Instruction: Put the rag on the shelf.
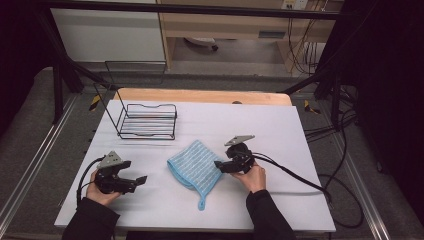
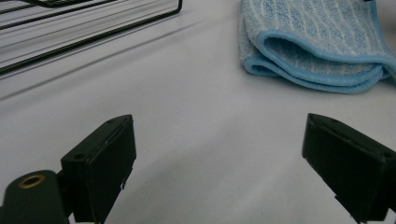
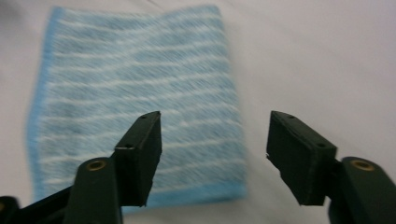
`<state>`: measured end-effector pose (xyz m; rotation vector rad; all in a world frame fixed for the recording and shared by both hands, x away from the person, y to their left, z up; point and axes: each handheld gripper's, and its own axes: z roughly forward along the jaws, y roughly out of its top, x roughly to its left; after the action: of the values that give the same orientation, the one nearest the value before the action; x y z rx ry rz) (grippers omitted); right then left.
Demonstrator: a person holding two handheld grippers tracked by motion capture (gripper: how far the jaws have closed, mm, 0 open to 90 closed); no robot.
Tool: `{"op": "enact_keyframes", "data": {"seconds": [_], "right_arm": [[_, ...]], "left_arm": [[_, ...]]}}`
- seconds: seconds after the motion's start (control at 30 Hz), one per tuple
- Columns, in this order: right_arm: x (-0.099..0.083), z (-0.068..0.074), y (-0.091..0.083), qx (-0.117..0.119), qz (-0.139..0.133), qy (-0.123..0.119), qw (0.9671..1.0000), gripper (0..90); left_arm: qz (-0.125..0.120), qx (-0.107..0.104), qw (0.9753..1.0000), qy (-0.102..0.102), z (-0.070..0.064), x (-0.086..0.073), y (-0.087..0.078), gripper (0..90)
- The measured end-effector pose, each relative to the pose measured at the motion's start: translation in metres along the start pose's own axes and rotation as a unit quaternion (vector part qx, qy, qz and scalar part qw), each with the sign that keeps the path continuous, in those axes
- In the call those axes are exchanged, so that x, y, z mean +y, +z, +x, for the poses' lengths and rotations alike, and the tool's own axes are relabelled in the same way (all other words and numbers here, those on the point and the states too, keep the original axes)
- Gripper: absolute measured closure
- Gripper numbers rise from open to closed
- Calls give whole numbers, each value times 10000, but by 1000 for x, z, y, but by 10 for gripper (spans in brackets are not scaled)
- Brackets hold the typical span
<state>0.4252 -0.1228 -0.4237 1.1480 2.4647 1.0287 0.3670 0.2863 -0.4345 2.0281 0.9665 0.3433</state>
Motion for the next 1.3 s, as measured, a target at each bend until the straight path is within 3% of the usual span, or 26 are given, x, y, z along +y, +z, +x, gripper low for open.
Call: {"op": "enact_keyframes", "data": {"seconds": [0.07, 0.13, 0.33, 0.47, 0.6, 0.93, 1.17, 1.23, 1.3], "right_arm": [[-3, -4, 2, -4, 42, 13, 10000, 457], [-12, -9, 7, 153, 94, 124, 9998, 531], [-20, -11, 9, 442, 158, 146, 9988, 696], [-22, -7, 6, 443, 141, 189, 9987, 800], [-24, -3, 0, 473, 215, 382, 9979, 832], [-40, 19, -21, 322, 253, 779, 9961, 835], [-51, 24, -27, 325, 160, 992, 9944, 820], [-55, 21, -28, 320, 48, 981, 9947, 710], [-56, 19, -30, 252, -76, 785, 9966, 577]], "left_arm": [[2, -4, 10000, -4, 0, 0, 0, 98], [3, -2, 10000, -7, 0, 0, 0, 99], [1, -8, 10000, -15, 0, 0, 0, 99], [4, -10, 10000, -10, 0, 0, 0, 99], [4, -12, 10000, -16, 0, 0, 0, 99], [-6, -31, 10000, -60, -3, 1, 0, 99], [24, -125, 9998, -158, -19, 8, 4, 109], [31, -155, 9996, -240, -27, 11, 7, 121], [11, -200, 9991, -369, -35, 16, 10, 134]]}}
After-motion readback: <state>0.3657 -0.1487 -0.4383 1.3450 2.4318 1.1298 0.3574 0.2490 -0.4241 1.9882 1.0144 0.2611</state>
